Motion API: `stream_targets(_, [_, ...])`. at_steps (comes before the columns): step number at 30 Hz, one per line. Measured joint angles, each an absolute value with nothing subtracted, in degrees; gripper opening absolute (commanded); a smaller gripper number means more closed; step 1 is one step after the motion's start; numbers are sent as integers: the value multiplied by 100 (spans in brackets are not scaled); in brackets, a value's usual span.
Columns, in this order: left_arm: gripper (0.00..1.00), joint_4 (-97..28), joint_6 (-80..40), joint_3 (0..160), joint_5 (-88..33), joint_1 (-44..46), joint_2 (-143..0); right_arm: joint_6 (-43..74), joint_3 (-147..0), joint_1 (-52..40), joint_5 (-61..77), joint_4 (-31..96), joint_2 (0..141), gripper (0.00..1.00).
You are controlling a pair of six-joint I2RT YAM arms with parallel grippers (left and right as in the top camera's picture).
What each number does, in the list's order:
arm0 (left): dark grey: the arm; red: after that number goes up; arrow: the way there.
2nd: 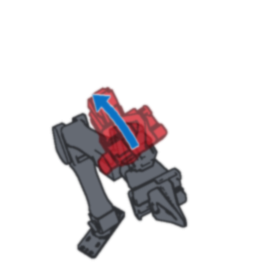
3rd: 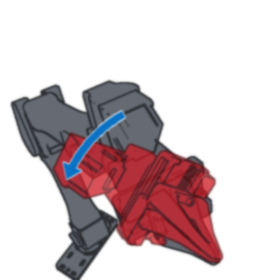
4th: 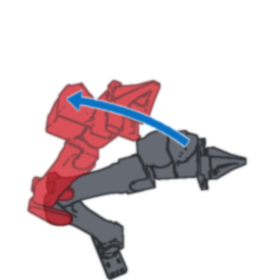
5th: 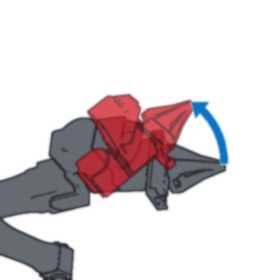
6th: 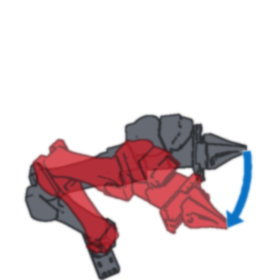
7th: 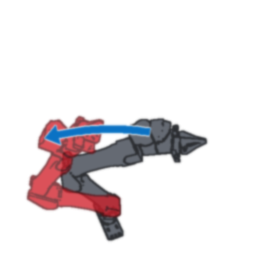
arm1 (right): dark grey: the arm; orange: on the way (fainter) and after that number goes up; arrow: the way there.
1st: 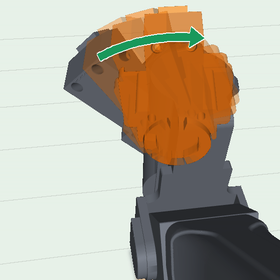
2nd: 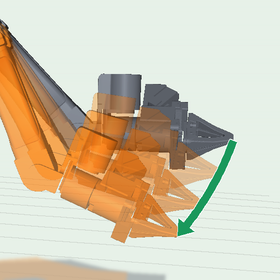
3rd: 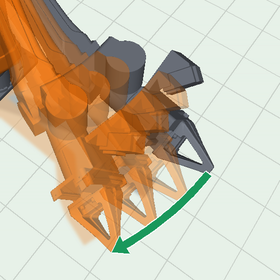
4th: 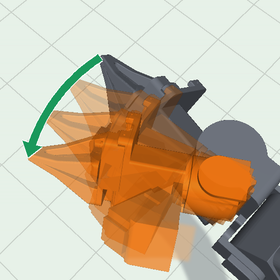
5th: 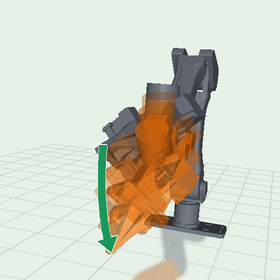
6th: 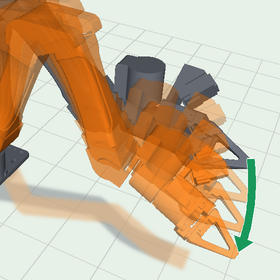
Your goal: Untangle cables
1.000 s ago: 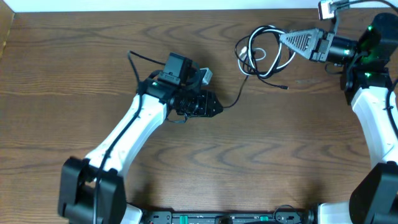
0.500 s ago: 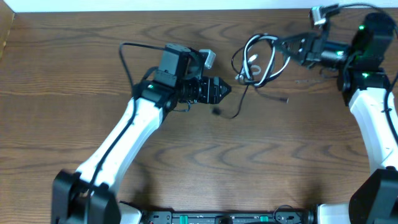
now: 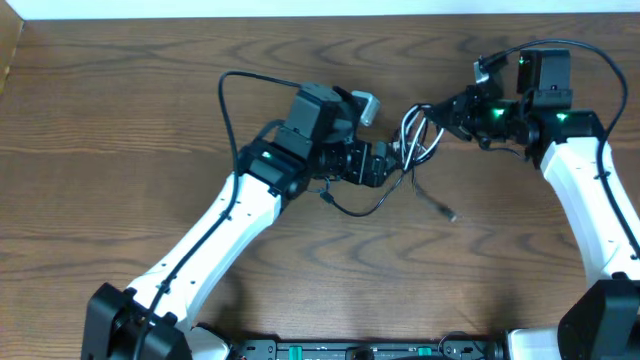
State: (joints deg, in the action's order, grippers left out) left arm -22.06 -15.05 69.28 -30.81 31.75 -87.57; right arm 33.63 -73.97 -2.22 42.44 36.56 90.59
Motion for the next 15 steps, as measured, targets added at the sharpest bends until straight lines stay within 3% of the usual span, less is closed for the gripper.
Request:
stream_targets(8, [92, -1752, -1455, 6928, -2447, 3594, -9050, 2766, -8204, -222, 3979, 4823, 9059, 1])
stream_targets(15, [92, -1092, -1153, 6928, -2206, 4040, -9253, 2536, -8423, -222, 4211, 4969, 9056, 1])
